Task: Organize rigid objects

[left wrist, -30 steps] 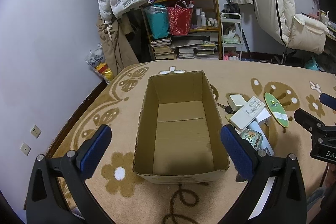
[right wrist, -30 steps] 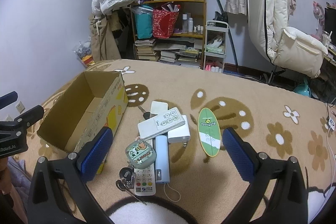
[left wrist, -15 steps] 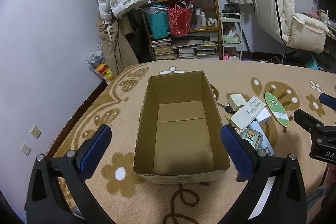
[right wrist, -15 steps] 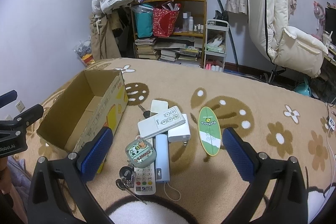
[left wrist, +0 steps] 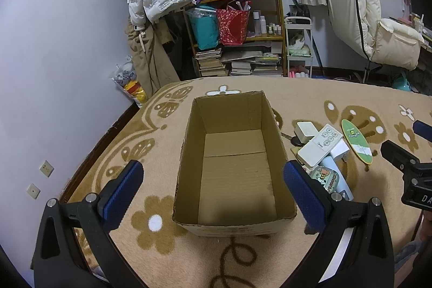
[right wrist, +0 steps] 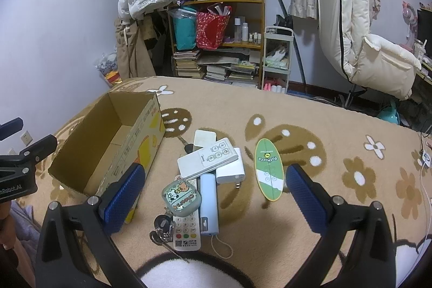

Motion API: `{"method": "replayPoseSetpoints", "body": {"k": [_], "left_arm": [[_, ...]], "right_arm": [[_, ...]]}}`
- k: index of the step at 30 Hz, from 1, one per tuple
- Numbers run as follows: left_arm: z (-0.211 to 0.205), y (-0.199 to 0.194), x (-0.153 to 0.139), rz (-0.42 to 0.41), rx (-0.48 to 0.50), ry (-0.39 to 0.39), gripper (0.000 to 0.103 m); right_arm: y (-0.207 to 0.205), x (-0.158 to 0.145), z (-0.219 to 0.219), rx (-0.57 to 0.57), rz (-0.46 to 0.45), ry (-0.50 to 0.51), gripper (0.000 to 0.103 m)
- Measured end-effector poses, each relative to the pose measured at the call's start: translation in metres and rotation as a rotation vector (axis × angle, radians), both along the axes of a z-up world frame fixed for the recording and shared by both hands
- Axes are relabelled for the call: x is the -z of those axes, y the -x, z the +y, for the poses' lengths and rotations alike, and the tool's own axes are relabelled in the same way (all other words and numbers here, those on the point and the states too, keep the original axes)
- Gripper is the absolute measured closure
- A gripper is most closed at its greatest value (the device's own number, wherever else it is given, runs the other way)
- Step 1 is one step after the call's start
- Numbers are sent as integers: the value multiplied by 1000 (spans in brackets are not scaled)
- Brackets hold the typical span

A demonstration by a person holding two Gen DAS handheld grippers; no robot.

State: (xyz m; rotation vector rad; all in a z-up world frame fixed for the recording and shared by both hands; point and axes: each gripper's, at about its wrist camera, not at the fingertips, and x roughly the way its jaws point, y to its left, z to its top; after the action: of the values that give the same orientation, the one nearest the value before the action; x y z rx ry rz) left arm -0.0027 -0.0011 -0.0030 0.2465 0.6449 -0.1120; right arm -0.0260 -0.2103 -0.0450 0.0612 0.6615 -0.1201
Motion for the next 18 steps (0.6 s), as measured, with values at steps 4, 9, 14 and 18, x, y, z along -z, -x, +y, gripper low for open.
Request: {"method": "replayPoseSetpoints", "body": {"k": [4, 9, 14, 18], "left_arm": [[1, -1, 0, 3, -4, -4, 0], [3, -12, 1, 37, -14, -4, 0], [8, -27, 2, 60, -52, -16, 0], [14, -42, 3, 91, -63, -12, 0]], "right_arm": [[0, 0, 0, 0, 0, 1, 0], [-3, -1, -1, -1, 4, 2, 0], [-20, 1, -1, -5, 27, 0, 0], [-37, 5, 1, -12, 51, 7, 0]]}}
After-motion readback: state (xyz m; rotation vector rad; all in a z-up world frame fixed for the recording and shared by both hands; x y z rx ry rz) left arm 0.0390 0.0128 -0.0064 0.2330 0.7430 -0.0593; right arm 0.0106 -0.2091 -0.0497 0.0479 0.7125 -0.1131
